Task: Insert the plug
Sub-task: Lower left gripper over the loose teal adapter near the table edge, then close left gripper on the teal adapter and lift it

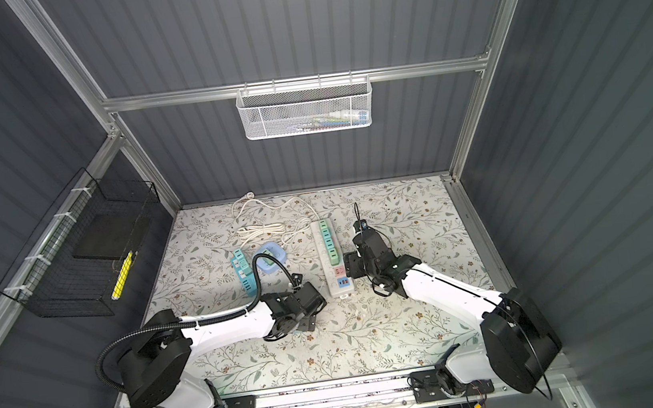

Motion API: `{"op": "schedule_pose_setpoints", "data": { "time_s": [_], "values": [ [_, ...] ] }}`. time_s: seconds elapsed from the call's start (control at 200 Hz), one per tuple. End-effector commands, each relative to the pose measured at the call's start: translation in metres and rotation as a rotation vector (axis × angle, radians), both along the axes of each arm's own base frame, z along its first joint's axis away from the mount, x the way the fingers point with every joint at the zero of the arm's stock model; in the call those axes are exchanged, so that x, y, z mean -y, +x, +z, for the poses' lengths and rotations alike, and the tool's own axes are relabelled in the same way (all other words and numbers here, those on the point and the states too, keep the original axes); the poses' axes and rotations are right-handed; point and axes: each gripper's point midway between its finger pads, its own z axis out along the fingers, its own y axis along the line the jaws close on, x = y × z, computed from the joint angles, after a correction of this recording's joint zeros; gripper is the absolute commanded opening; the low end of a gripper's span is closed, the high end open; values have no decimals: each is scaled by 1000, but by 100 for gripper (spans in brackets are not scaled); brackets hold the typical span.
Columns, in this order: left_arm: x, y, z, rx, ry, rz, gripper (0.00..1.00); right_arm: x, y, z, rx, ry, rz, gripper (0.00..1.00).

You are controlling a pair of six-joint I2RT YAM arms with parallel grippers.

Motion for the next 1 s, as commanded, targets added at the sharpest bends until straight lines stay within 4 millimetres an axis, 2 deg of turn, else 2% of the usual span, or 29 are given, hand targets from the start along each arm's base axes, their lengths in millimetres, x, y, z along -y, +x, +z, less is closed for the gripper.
{"op": "schedule_pose_setpoints", "data": {
  "time_s": [0.0, 0.215, 0.495, 0.8, 0.921, 0.996],
  "values": [
    [-7, -15, -3, -36, -21, 3, 93, 0, 0, 1, -1, 10, 0, 74],
    [-30, -28, 4, -28, -2, 30, 93, -3, -1, 8, 6, 33, 8, 75],
    [-58, -45, -12, -56, 10, 75, 94, -2, -5, 13, 11, 45, 11, 75],
    [-91, -58, -8, -40, 27, 161, 93, -1, -7, 22, 25, 60, 12, 76],
    [-95, -62, -9, -44, 8, 194, 92, -1, -8, 25, 30, 65, 14, 76],
    [-95, -59, -3, -26, 0, 208, 90, 0, -8, 28, 35, 67, 13, 76]
  ]
}}
